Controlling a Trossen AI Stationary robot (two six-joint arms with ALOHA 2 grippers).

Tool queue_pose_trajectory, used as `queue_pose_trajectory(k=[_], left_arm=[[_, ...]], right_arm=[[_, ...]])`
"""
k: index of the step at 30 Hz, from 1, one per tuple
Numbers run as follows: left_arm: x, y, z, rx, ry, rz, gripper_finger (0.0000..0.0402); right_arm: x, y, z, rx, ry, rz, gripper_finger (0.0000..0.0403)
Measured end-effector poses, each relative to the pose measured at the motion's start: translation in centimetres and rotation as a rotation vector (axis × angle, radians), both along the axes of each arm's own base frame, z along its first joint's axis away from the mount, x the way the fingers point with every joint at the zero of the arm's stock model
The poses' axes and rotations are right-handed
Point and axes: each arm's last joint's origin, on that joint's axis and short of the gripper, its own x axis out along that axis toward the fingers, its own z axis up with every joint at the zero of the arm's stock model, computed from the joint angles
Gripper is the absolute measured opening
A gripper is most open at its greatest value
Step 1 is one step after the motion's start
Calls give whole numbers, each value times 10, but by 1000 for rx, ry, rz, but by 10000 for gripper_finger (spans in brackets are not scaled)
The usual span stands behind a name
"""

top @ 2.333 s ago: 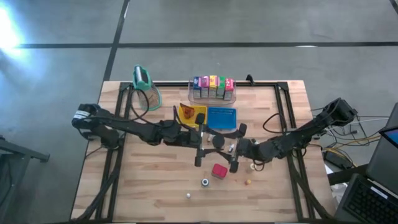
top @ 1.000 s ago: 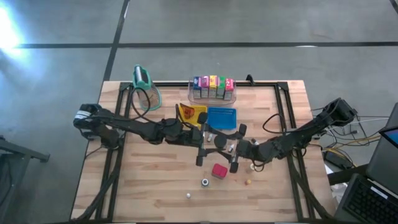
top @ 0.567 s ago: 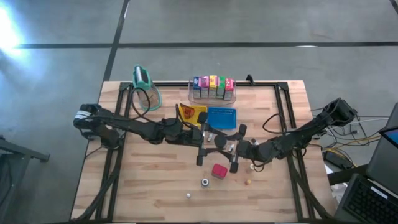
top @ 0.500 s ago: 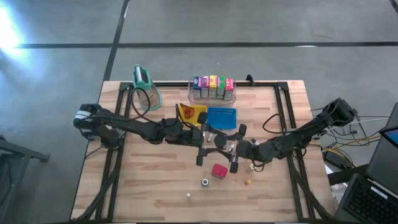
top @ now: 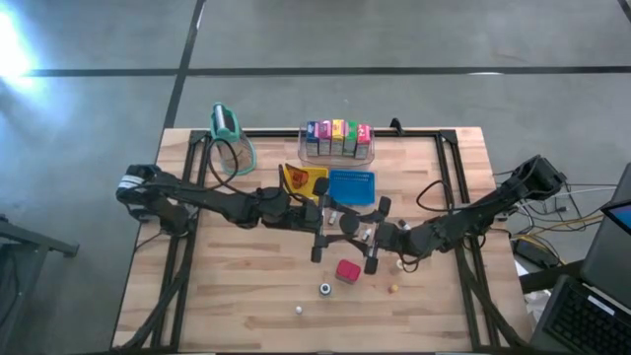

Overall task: Pick & Place Kitchen Items
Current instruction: Put the black seasoning bottle into the yellow bin

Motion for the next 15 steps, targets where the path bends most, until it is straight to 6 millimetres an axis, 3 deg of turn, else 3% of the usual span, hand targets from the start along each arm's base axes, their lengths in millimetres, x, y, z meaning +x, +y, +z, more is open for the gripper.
queue_pose_trajectory(k=[9,15], left_arm=[[-1,3,3,-70,88,2,233],[-3,5,21,-75,329,20,279]], right_arm=[[0,0,-1,-1,9,0,224],[0,0,0,2,3,-4,215]])
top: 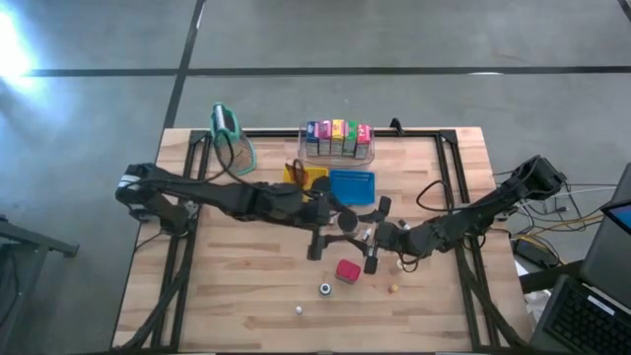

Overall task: Pick & Place Kitchen Items
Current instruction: Put the black seasoning bottle into the yellow bin

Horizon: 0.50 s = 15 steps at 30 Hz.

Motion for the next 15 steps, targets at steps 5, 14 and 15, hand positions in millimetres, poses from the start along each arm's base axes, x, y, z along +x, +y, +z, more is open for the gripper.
queue_pose_trajectory(k=[5,14,15], left_arm=[[-14,3,33,7,164,9,308],[-41,13,83,-73,270,62,312],[-43,13,82,-82,300,72,312]], right_arm=[[0,0,0,1,0,-2,221],[-1,1,-14,94,107,67,221],[-2,1,-16,111,125,79,219]])
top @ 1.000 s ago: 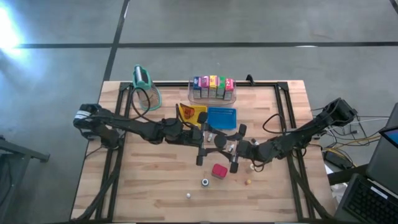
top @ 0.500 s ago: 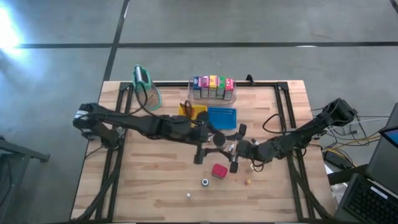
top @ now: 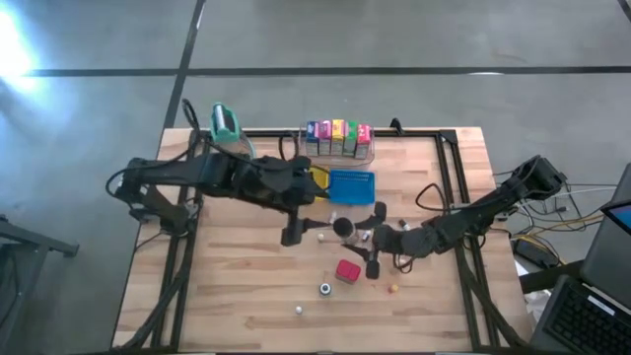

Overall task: Pick & Place Kitchen Items
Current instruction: Put the black seasoning bottle into the yellow bin

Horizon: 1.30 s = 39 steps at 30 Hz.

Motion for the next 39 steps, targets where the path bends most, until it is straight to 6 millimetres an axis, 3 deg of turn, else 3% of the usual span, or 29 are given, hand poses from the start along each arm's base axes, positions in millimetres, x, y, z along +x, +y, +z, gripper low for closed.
queue_pose_trajectory(k=[6,12,19,27,39], left_arm=[[6,-2,-19,-19,145,18,312],[30,-7,-49,-9,250,-37,312],[51,-8,-69,18,301,-51,312],[64,-12,-63,-1,246,-113,312],[68,-13,-69,-5,261,-149,312]], right_arm=[[-2,2,-8,95,69,56,222],[-4,2,-13,137,121,67,225],[-4,1,-15,136,143,62,217],[-5,1,-17,153,165,75,230],[-5,2,-18,148,168,76,224]])
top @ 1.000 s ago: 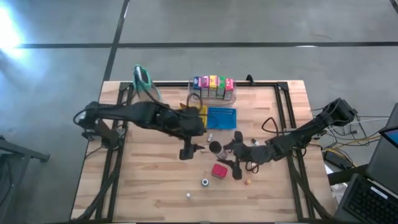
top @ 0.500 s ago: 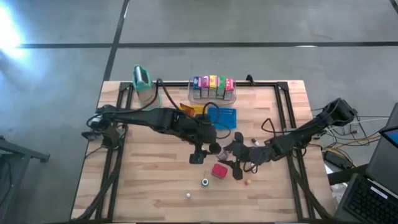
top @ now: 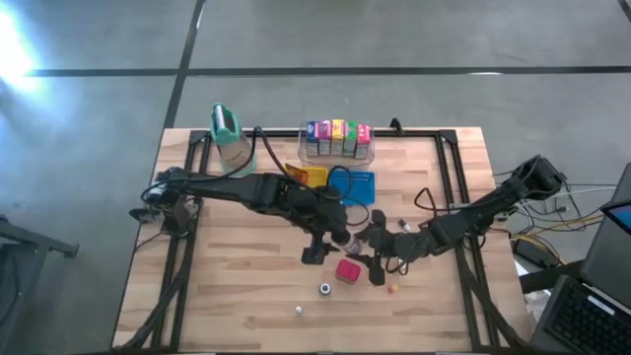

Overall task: Pick & Place Kitchen Items
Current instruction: Put the black seasoning bottle into the yellow bin

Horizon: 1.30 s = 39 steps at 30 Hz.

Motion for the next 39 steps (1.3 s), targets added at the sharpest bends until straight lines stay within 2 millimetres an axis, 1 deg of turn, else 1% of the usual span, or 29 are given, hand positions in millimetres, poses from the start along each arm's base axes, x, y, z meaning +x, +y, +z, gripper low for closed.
queue_pose_trajectory(k=[3,5,12,16,23,30,33,39], left_arm=[[0,0,0,-3,-4,-2,312],[3,-1,-4,-1,3,-2,312],[13,-1,-18,19,23,-17,312],[14,-1,-19,39,15,-37,308],[15,-2,-17,40,-2,-44,282],[15,-1,-17,40,0,-44,243],[15,-1,-17,40,2,-44,231],[14,-1,-18,41,14,-43,233]], right_arm=[[0,0,0,-1,1,0,230],[0,0,0,-1,1,0,231],[0,0,0,-9,5,3,218],[-1,0,-2,-12,24,1,222],[-1,0,-3,-12,30,-1,233],[-1,0,-3,-13,30,0,218],[-1,0,-3,-15,30,1,219],[-1,0,-3,-15,30,0,242]])
